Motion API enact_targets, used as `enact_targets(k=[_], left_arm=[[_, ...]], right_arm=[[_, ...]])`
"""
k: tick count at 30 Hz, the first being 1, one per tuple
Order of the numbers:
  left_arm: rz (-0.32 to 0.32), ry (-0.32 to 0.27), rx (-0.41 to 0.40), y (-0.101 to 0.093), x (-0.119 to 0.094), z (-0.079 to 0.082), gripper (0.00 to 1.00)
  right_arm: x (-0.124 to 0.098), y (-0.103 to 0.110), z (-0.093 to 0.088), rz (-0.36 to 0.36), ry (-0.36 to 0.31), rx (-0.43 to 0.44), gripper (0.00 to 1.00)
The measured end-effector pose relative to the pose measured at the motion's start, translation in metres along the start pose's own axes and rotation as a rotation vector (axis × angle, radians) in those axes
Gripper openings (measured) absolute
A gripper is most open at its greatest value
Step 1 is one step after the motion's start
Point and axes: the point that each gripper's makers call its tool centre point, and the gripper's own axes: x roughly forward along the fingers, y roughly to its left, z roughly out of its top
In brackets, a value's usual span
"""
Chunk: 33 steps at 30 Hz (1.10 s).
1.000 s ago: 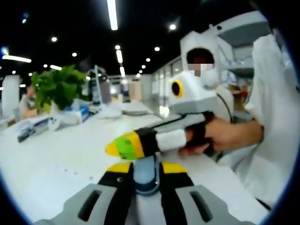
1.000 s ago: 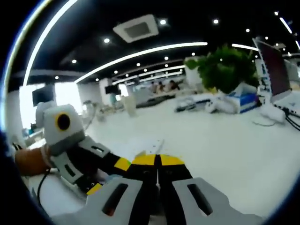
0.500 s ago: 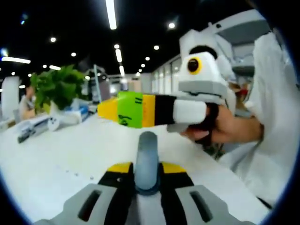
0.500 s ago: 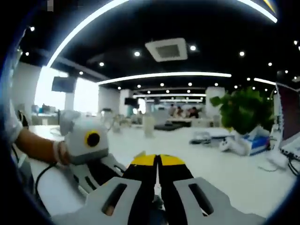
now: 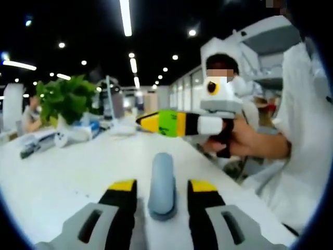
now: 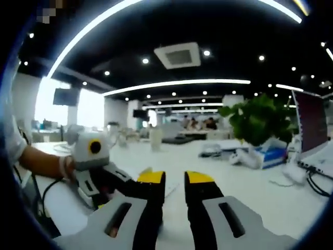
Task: Pick up the paper insert the paper into the punch align the paper edges press the punch to punch holes
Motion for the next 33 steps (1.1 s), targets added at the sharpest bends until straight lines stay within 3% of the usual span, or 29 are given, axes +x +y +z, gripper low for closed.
enact_targets(k=[16,33], left_arm=[[0.019,-0.050,-0.007,0.004,-0.003,0.010,0.46],[0.032,-0.129,-0.074,0.017,-0.006,0.031,0.52]], right_arm=[[-0.020,-0.014,-0.003,-0.007,0.037,-0.011,0.36],[-0.028,-0.014,0.002,0.039,0.024,0.003,0.33]])
